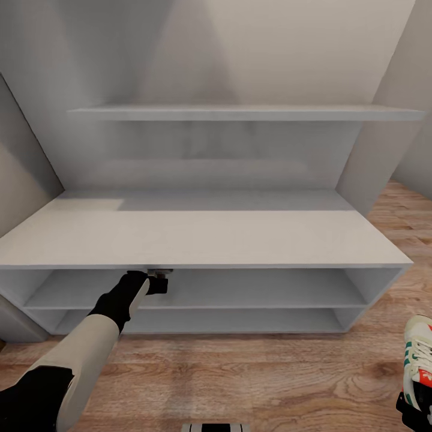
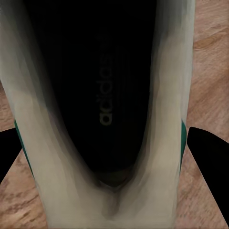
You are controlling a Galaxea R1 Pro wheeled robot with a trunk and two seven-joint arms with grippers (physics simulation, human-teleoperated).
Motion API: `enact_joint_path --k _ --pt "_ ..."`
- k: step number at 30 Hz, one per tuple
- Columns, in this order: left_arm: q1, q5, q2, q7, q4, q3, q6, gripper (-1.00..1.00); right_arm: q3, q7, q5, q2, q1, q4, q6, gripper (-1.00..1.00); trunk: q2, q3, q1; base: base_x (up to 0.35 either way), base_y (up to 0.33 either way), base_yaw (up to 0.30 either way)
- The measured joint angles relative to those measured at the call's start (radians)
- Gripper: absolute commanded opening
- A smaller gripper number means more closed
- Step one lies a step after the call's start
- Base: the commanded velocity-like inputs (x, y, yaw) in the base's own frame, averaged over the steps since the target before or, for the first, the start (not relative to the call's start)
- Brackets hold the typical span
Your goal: Pick up the two gym shoes and the two sandals from the corridor floor and place them onto the hallstand (shoe rack) in the corridor, making sure they are on the rack and not on the floor. Arrange them so the two gym shoes are next to each other and the two sandals are next to each other.
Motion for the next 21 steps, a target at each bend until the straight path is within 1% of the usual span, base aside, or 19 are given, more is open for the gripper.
enact_joint_path --k 5,6,8,21 --pt "0.0 0.0 0.001 0.0 0.001 0.001 0.0 1.0 0.0 0.0 0.0 0.0 0.0 0.0 0.0 -1.0 0.0 0.0 0.0 0.0 0.0 0.0" --pt "0.0 0.0 0.007 0.0 0.001 0.007 0.0 1.0 0.0 0.0 0.0 0.0 0.0 0.0 0.0 -1.0 0.0 0.0 0.0 -0.044 0.0 0.0" --pt "0.0 0.0 0.008 0.0 0.001 0.007 0.0 1.0 0.001 0.0 0.0 0.0 0.0 0.0 0.0 -1.0 0.0 0.0 0.0 -0.149 0.0 0.0" --pt "0.001 0.0 0.007 0.0 0.001 0.004 -0.001 1.0 0.001 0.0 0.0 0.0 0.0 0.0 0.0 -1.0 0.0 0.0 0.001 -0.311 0.0 0.0"
